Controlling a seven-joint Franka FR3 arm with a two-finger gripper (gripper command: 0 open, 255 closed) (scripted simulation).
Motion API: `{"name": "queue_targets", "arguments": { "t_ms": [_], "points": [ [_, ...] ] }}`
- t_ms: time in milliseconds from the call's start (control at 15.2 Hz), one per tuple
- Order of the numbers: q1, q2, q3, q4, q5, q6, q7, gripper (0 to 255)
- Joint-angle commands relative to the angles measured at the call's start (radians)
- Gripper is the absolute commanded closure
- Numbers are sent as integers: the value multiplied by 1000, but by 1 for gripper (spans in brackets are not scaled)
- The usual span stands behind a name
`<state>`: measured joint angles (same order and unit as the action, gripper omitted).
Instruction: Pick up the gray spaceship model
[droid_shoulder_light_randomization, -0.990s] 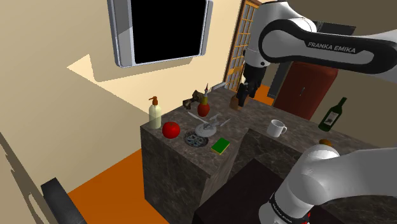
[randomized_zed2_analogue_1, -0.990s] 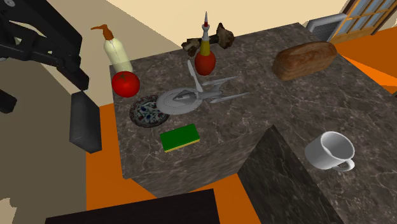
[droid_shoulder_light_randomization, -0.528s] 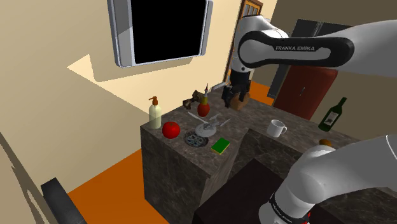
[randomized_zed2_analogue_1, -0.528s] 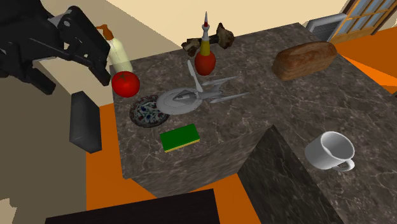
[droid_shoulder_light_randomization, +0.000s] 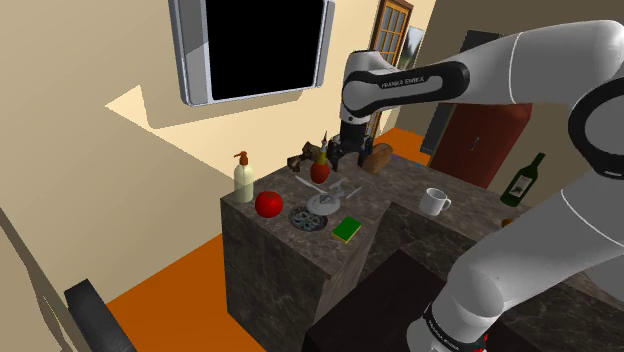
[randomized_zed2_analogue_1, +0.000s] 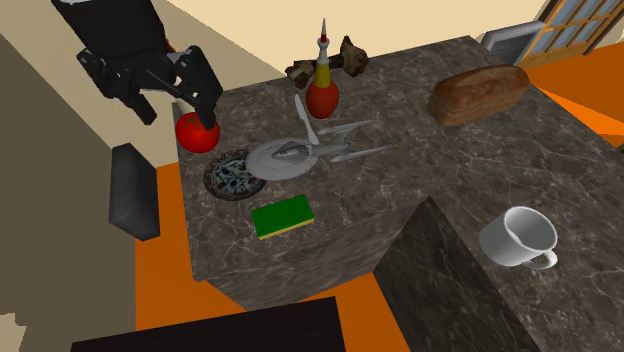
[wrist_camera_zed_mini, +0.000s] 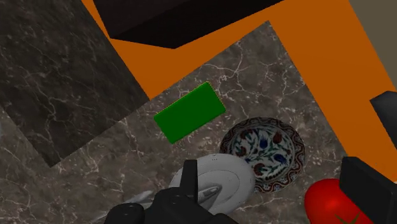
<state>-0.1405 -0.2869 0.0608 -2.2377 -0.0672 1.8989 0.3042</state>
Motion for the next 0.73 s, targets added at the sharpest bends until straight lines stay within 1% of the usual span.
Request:
{"name": "queue_targets", "arguments": {
  "t_ms": [0, 660],
  "points": [
    [-17, 79, -6, 37, 6, 35, 53, 0],
    [-78, 443, -59, 254, 61, 151, 271, 0]
  ]
}}
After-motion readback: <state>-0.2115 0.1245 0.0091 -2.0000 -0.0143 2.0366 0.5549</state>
